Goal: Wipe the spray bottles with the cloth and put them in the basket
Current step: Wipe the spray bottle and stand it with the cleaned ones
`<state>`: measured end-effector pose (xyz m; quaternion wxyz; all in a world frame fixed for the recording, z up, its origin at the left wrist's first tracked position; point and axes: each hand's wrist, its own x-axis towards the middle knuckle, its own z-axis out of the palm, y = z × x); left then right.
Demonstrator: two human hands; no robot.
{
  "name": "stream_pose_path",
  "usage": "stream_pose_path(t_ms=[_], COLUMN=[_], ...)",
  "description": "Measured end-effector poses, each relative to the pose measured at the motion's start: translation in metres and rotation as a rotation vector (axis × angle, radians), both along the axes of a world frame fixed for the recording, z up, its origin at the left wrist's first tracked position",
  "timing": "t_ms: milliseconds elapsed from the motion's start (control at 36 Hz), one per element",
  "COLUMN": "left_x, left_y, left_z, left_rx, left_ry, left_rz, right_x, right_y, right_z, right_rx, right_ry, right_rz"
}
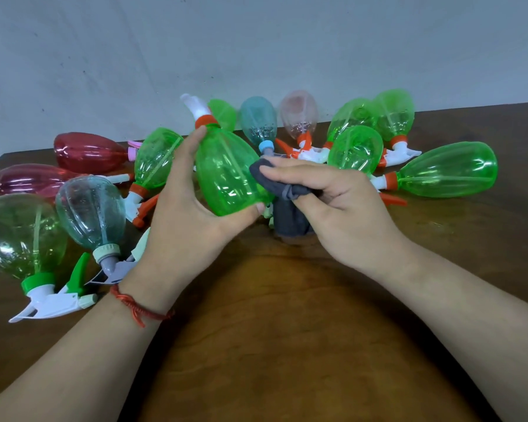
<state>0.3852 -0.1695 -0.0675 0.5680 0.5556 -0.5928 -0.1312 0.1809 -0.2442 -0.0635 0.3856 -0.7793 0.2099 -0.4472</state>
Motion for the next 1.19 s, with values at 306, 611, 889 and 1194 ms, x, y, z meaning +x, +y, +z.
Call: stream_pose_path(t_ms=[306, 611, 889, 1194], left_x=[-0.006, -0.018, -0.019, -0.011], left_y=[0.006, 0.015, 0.015, 0.004], left_z=[0.008, 0.006, 0.008, -0.005], left_rx=[0.037, 0.102, 0.124, 0.055], left_ry=[0.026, -0.084, -0.23, -0.156], left_rz=[-0.024, -0.281, -0.268, -0.155], right_x=[-0.001, -0.004, -0.006, -0.004], right_y=[0.003, -0.012, -0.01, -0.005], right_z=[0.004, 0.013, 0.015, 0.007], right_rx=[0.044, 0.389, 0.258, 0.124], right_ry=[-0.011, -0.22, -0.172, -0.06], right_rz=[-0.022, 0.107, -0.005, -0.033])
